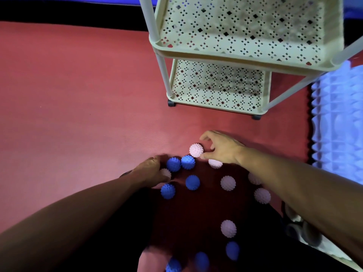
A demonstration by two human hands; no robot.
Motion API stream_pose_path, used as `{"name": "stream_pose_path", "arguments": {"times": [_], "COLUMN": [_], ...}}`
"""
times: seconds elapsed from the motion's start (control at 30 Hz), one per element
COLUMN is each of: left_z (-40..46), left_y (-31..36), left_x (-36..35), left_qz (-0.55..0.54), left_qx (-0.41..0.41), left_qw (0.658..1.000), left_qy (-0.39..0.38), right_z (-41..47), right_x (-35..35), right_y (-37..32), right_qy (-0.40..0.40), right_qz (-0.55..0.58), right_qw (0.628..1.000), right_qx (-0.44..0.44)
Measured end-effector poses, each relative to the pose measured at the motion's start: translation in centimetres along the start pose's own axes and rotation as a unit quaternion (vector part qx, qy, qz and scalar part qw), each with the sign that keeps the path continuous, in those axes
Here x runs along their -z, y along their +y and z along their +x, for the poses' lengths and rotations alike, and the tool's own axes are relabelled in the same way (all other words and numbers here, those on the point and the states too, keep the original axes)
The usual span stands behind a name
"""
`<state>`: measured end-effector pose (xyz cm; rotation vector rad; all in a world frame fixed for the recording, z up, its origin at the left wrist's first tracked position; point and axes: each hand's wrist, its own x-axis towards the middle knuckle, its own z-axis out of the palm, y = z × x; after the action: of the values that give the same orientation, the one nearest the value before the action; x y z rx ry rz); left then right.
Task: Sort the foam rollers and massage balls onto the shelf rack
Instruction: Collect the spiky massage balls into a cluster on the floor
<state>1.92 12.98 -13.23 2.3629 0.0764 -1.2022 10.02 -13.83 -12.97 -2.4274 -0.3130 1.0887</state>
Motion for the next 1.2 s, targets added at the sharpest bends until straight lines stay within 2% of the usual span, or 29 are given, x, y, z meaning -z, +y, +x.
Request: {"name": "stream_pose_path", "arguments": {"times": [0.17,0.3,0.4,0.5,0.57,0.63,0.77,0.93,1.2], "left_z": [0.2,0.4,0.5,1.2,1.8,2.3,3.3,3.5,2.6], "left_y": [0.2,-1.0,-1.6,-0.4,1.2,2.4,3.0,3.6,4.5], "left_x": [0.4,3.0,5.2,5.6,4.8,3.8,2.5,1.9,2.2], "left_qz": [0.025,0.077,-0.043,-0.162,-0.262,-0.301,-0.205,-0.154,-0.203], "left_qx": [0.002,0.07,0.107,0.095,0.07,0.059,0.029,0.006,-0.027], "left_qw": [1.0,0.993,0.993,0.977,0.956,0.944,0.974,0.982,0.974], "left_qy": [-0.014,-0.047,0.016,0.101,0.114,0.119,0.094,0.105,0.101], "right_z": [-0.6,-0.8,-0.8,-0.4,-0.1,0.1,-0.1,-0.4,-0.5], "right_x": [-0.1,-1.2,-0.8,0.0,0.4,0.5,-0.3,-1.6,-3.3], "right_y": [1.5,2.5,2.9,2.9,2.7,2.5,2.3,1.5,-0.3], "right_qy": [-0.076,-0.047,-0.027,0.014,0.046,0.052,0.043,0.029,0.032], "right_qz": [-0.067,-0.064,-0.036,0.051,0.095,0.122,0.141,0.145,0.144], "right_qw": [0.992,0.995,0.996,0.992,0.987,0.983,0.98,0.98,0.98], "right_qx": [-0.076,-0.064,-0.074,-0.113,-0.123,-0.128,-0.134,-0.131,-0.13]}}
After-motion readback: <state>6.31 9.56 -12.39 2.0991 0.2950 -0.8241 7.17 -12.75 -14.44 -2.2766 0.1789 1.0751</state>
